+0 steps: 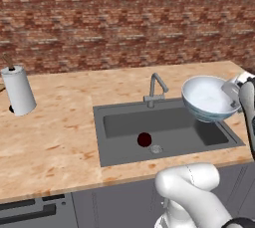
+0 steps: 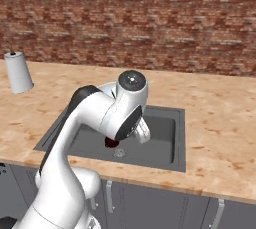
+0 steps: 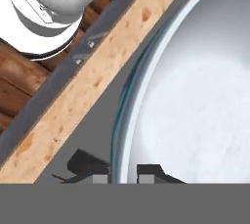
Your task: Pick the mug and place it in the sink. Pick the bowl and place it in the open cabinet and then close the cabinet.
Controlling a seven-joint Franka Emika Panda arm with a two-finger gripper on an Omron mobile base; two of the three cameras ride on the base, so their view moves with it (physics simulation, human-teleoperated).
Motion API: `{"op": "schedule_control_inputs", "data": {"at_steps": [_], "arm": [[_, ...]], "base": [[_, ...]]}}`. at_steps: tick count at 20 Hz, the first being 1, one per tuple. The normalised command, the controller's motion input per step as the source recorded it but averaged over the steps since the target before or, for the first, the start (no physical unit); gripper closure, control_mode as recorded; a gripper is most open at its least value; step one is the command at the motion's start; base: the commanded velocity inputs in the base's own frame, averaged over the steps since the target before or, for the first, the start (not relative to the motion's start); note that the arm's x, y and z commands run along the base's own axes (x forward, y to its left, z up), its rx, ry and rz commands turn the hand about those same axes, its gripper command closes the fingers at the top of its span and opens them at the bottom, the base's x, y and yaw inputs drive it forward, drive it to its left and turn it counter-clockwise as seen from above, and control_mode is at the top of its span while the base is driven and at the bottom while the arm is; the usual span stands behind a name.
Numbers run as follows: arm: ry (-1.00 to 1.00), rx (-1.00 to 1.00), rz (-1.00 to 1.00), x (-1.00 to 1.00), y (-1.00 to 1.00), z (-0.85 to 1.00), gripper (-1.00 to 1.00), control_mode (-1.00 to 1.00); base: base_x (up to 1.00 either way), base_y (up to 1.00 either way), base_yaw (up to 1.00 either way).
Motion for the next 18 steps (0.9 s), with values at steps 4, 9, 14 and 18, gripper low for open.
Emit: {"op": "schedule_control_inputs", "data": {"at_steps": [4,9,14,18], "arm": [[0.0,-0.04,0.5,-0.47,0.51,0.0,1.0,-1.0],[0.0,-0.13,0.38,-0.22,0.4,0.12,1.0,-1.0],[0.0,-0.13,0.3,0.0,0.22,0.23,1.0,-1.0],[0.12,-0.02,0.13,0.01,0.18,-0.02,1.0,-1.0]], "base": [[0.0,0.0,0.0],[0.0,0.0,0.0],[0.0,0.0,0.0],[0.0,0.0,0.0]]}}
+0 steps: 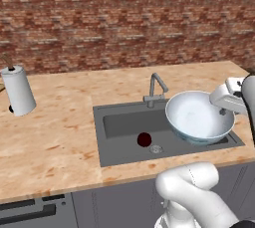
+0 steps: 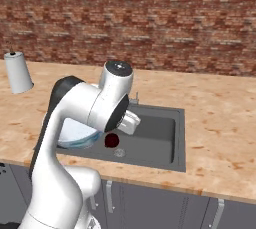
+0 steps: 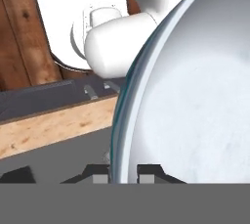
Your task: Pick the mug and place it in the sink. Pick the bowl and place it in the open cabinet and then close the cabinet.
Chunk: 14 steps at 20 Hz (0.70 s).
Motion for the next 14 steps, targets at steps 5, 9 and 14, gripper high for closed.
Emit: {"op": "schedule_control_inputs", "data": {"at_steps": [5,9,14], "arm": [[0.24,0.0,0.0,0.15,0.17,-0.31,1.0,-1.0],[0.15,0.0,0.0,0.05,0.08,-0.27,1.0,-1.0],[0.0,0.0,0.0,0.0,0.0,-0.02,1.0,-1.0]], "base": [[0.0,0.0,0.0],[0.0,0.0,0.0],[0.0,0.0,0.0]]}}
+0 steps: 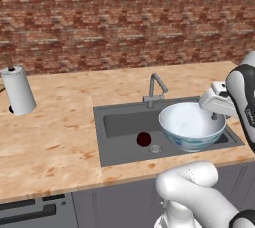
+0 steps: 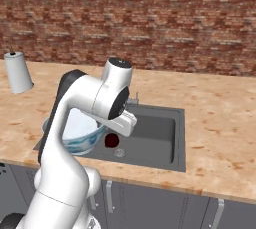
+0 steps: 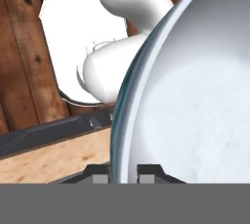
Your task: Pick the mug and place it in the sink. Pick the bowl and place it in the open cabinet and then close the cabinet.
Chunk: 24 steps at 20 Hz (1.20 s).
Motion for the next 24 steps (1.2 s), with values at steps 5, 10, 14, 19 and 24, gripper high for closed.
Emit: {"op": "schedule_control_inputs", "data": {"at_steps": [5,10,14,19,24], "arm": [[0.0,0.01,0.0,0.0,0.0,0.0,1.0,-1.0],[0.0,0.0,0.0,0.0,0.0,0.0,1.0,-1.0],[0.0,0.0,0.0,0.0,0.0,0.0,1.0,-1.0],[0.0,0.0,0.0,0.0,0.0,0.0,1.0,-1.0],[0.0,0.0,0.0,0.0,0.0,0.0,1.0,-1.0]], "base": [[0.0,0.0,0.0],[0.0,0.0,0.0],[0.0,0.0,0.0],[0.0,0.0,0.0],[0.0,0.0,0.0]]}}
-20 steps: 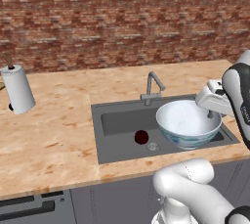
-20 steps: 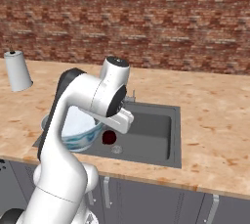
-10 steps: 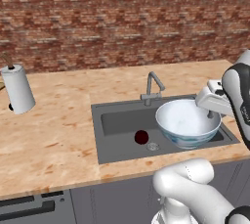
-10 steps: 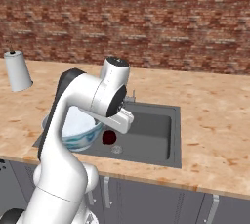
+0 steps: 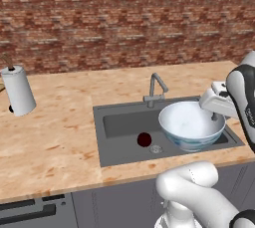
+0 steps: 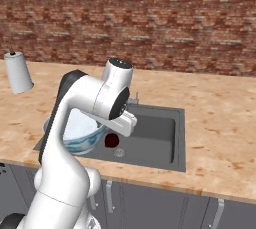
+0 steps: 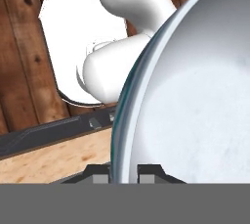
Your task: Pick the mug and place it in the sink. Pick the bowl and place it in the open cabinet and then close the cabinet.
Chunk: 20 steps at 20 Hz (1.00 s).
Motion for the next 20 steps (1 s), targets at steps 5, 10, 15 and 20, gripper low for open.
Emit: {"op": "schedule_control_inputs", "data": {"at_steps": [5,10,15,20], "arm": [[0.0,0.0,0.0,0.0,0.0,0.0,1.0,1.0],[0.0,0.0,0.0,0.0,0.0,0.0,1.0,1.0],[0.0,0.0,0.0,0.0,0.0,0.0,1.0,1.0],[0.0,0.0,0.0,0.0,0.0,0.0,1.0,1.0]], "base": [[0.0,0.0,-0.04],[-0.02,-0.04,-0.61],[-0.05,0.0,-0.86],[-0.02,0.0,-0.91]]}}
